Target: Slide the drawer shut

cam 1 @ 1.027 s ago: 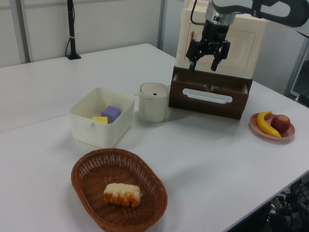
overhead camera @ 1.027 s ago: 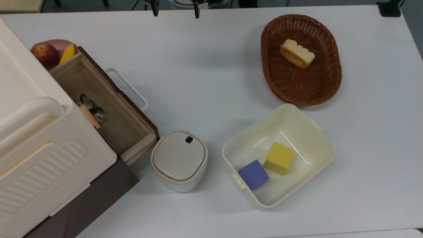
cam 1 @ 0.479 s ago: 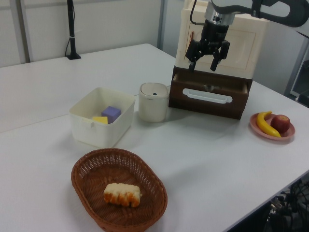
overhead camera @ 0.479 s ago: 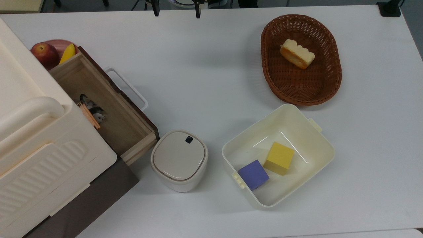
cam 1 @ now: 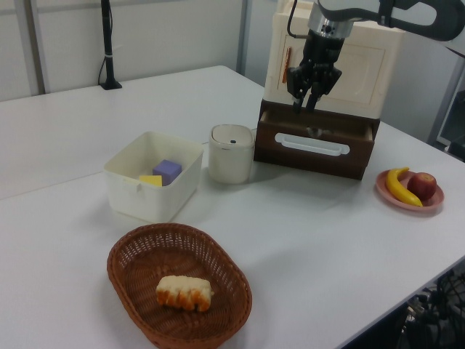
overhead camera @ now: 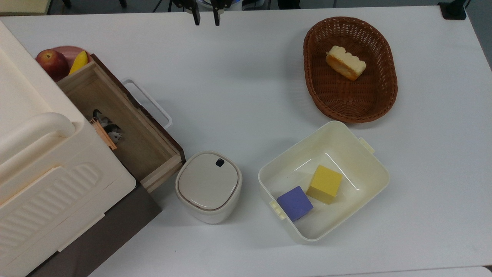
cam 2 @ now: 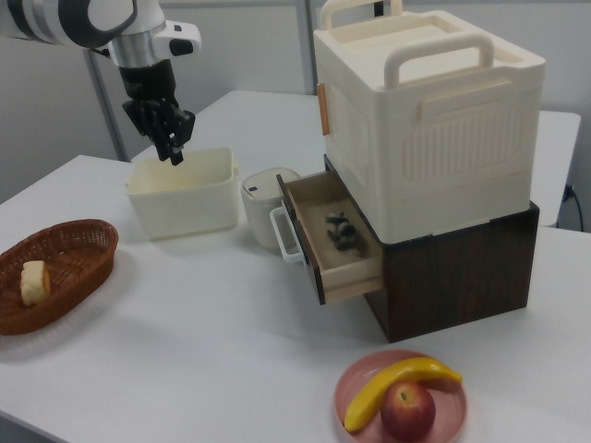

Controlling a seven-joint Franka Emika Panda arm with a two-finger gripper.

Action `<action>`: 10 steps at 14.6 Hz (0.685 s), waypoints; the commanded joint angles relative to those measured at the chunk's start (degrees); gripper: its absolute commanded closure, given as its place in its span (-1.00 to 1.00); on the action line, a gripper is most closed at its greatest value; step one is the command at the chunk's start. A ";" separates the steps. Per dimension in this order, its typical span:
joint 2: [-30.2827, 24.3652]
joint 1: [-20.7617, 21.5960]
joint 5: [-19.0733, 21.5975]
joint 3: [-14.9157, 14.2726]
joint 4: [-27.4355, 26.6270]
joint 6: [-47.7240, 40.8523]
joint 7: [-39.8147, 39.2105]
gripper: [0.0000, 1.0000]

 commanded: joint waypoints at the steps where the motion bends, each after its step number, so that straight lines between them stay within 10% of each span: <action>1: -1.42 0.21 1.60 -0.28 -1.69 0.64 -1.77 1.00; 10: -1.34 0.30 1.51 -0.28 -1.69 0.64 -2.30 1.00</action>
